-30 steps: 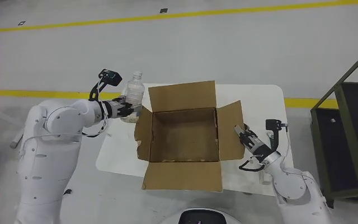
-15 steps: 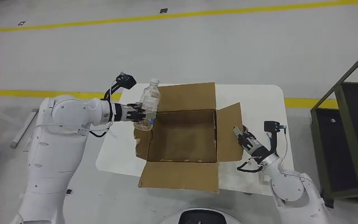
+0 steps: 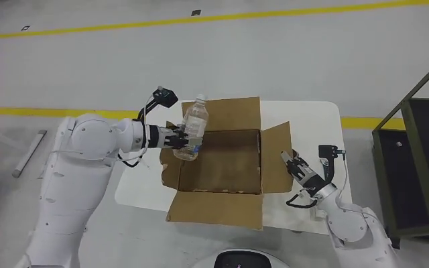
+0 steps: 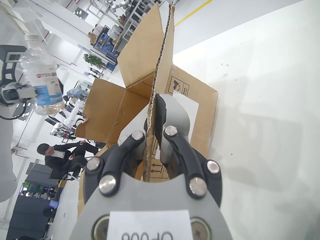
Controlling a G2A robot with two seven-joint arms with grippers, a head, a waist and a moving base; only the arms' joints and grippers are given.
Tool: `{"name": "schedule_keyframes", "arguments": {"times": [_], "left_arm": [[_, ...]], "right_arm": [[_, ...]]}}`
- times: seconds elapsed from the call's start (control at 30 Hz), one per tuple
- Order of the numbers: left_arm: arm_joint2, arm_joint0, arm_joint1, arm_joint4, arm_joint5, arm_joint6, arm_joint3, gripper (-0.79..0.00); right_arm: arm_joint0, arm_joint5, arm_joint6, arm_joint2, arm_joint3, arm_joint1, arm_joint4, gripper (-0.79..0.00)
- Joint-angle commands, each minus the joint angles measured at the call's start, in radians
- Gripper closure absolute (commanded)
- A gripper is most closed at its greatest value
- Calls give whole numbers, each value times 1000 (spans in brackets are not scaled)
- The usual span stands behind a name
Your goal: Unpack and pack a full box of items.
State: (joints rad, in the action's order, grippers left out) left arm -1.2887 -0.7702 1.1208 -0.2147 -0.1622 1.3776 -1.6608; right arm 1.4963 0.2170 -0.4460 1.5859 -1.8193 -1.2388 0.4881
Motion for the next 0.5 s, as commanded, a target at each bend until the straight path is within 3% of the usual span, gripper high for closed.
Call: {"name": "schedule_keyframes", "arguments": {"times": [0.0,0.03,0.2,0.27,0.47], "left_arm": [[-88,-154,-22,25,-122,62,129,0],[-119,-174,-31,39,-195,86,172,0],[-28,-141,-32,36,-164,103,291,0],[-24,-108,-35,-55,-187,60,297,0],[-24,-108,-35,-55,-187,60,297,0]], "right_arm": [[5,-1,5,1,-4,1,-1,0],[9,-3,8,3,-5,1,-3,0],[23,-5,10,12,-7,4,-13,0],[24,-16,11,19,-14,5,-21,0],[28,-15,-5,33,-33,9,-22,0]]}}
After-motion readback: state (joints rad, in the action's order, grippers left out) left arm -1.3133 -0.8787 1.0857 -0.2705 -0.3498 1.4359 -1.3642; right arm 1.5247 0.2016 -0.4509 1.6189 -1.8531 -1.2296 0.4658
